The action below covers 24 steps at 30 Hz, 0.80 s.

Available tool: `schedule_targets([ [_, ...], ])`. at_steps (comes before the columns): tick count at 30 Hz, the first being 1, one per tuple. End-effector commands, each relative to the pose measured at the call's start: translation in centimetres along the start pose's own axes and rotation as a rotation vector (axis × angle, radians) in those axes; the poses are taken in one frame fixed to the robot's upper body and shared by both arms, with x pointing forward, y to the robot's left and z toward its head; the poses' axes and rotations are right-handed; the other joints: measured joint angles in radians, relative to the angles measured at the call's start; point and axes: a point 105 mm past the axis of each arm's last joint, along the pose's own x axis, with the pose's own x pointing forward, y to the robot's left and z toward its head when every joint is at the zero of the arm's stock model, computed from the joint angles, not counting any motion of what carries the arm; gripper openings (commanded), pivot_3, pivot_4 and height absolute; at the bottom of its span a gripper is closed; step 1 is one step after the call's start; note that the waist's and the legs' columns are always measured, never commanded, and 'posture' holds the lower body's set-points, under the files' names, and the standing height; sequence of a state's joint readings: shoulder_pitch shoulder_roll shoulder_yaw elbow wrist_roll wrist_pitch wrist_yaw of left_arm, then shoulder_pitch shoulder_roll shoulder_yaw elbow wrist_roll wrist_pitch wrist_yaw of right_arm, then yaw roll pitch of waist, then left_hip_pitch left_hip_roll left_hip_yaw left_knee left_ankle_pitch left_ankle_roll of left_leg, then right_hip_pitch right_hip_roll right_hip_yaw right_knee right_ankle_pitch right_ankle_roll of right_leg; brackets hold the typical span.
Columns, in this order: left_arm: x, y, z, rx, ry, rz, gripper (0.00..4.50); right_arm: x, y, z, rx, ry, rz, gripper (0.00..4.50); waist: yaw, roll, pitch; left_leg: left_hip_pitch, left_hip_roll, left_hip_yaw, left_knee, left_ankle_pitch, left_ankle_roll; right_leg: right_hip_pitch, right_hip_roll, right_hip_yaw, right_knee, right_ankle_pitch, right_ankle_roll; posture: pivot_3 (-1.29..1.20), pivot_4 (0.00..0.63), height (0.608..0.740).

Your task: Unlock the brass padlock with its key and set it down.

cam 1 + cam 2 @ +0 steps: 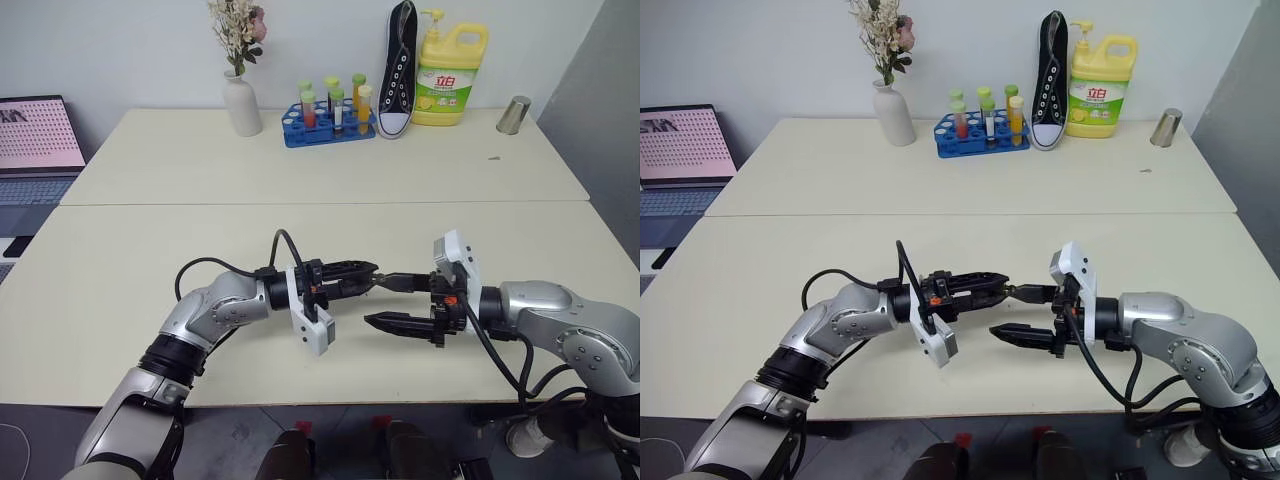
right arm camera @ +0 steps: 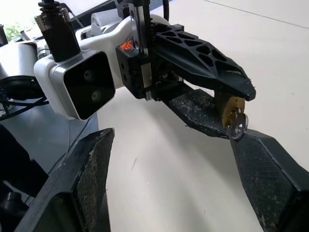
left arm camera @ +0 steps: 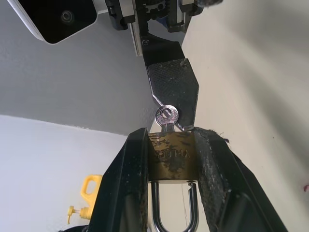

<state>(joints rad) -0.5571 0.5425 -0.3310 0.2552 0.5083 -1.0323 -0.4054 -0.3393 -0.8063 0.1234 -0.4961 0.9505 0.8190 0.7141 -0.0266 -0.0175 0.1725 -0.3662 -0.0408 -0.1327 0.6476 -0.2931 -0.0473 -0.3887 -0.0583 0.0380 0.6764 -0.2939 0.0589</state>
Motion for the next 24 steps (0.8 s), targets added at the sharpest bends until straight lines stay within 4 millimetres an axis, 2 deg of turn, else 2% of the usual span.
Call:
schedule_targets([
  [1,0.1,2.2,1.3,0.052,-0.075,0.081,0.99,-3.4,-1.9,-0.2,0.036,0.052,-0.098,3.94,0.006,-0.002,0.001,0.0,0.0,0.0,0.0,0.0,0.0,0.0,-0.001,0.0,0.0,0.0,0.0,0.0,0.15,0.74],
  [6,0.1,2.2,1.3,0.05,-0.075,0.081,0.99,-4.5,-1.6,0.1,0.104,0.032,-0.062,3.94,0.006,-0.002,0.001,0.0,0.0,0.001,0.0,0.0,0.0,0.0,-0.001,0.0,0.0,0.0,0.0,0.0,0.15,0.74],
  [9,0.1,2.2,1.3,0.047,-0.075,0.081,0.99,-4.9,-3.1,-0.1,-0.013,0.062,-0.16,3.94,0.005,-0.002,0.001,0.0,0.0,0.001,0.0,0.0,0.0,0.0,0.0,0.0,0.0,0.0,0.0,0.0,0.15,0.74],
  [14,0.1,2.2,1.5,0.043,-0.081,0.083,0.99,-3.1,-3.4,1.2,-0.042,-0.064,-0.177,3.94,0.0,-0.002,0.001,0.001,0.0,0.001,0.0,0.0,0.0,0.0,0.001,0.0,0.001,0.0,0.0,0.0,0.15,0.74],
  [17,0.3,2.2,1.5,0.041,-0.085,0.085,0.99,-2.3,-3.5,1.4,-0.03,-0.084,-0.177,3.94,0.0,-0.002,0.001,0.001,0.0,0.001,0.0,0.0,-0.001,0.0,0.001,0.0,0.001,0.0,0.0,0.0,0.15,0.74],
  [24,0.4,2.2,1.5,0.041,-0.092,0.084,0.99,-1.0,-2.4,2.0,0.016,-0.106,-0.082,3.94,0.0,-0.002,0.001,0.001,0.0,0.0,0.0,0.0,-0.001,0.0,0.001,0.0,0.001,0.0,0.0,0.0,0.15,0.74],
])
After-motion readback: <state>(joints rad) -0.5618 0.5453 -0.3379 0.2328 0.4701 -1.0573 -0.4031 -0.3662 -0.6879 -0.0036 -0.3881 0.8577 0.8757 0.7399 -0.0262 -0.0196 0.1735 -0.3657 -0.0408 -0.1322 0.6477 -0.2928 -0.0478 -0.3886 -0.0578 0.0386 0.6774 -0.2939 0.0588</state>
